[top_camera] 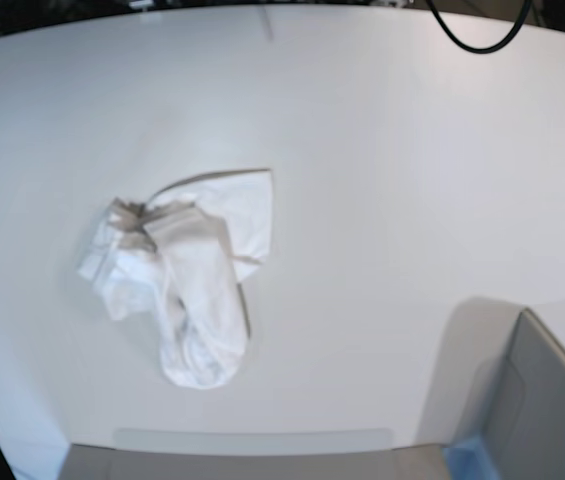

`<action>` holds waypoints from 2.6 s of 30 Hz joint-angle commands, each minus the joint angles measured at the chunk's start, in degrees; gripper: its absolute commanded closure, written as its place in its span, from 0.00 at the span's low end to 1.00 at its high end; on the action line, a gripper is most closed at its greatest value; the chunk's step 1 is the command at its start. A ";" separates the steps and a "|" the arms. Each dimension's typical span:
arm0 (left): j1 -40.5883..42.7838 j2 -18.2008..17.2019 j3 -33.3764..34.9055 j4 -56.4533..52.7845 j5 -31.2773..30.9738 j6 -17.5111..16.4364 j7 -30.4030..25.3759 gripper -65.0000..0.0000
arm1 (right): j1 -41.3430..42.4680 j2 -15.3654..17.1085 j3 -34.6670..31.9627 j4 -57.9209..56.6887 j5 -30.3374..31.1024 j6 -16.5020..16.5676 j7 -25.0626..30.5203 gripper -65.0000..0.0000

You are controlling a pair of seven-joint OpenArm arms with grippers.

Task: Layout the t-shirt on the table in an organized manner, then fold the t-shirt properly

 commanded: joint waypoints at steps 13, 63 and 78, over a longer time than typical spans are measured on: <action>0.27 -0.24 0.10 0.12 0.27 0.45 -0.21 1.00 | -0.39 0.24 -0.14 0.10 -0.10 0.16 -0.04 0.99; 39.66 -4.10 -3.15 13.97 -0.08 0.63 -76.78 1.00 | -40.74 4.73 -0.14 19.13 -0.19 0.43 66.43 1.00; 60.49 4.51 -14.85 60.74 0.19 0.45 -76.78 0.99 | -62.80 3.23 -0.14 63.61 -0.28 0.43 66.25 0.99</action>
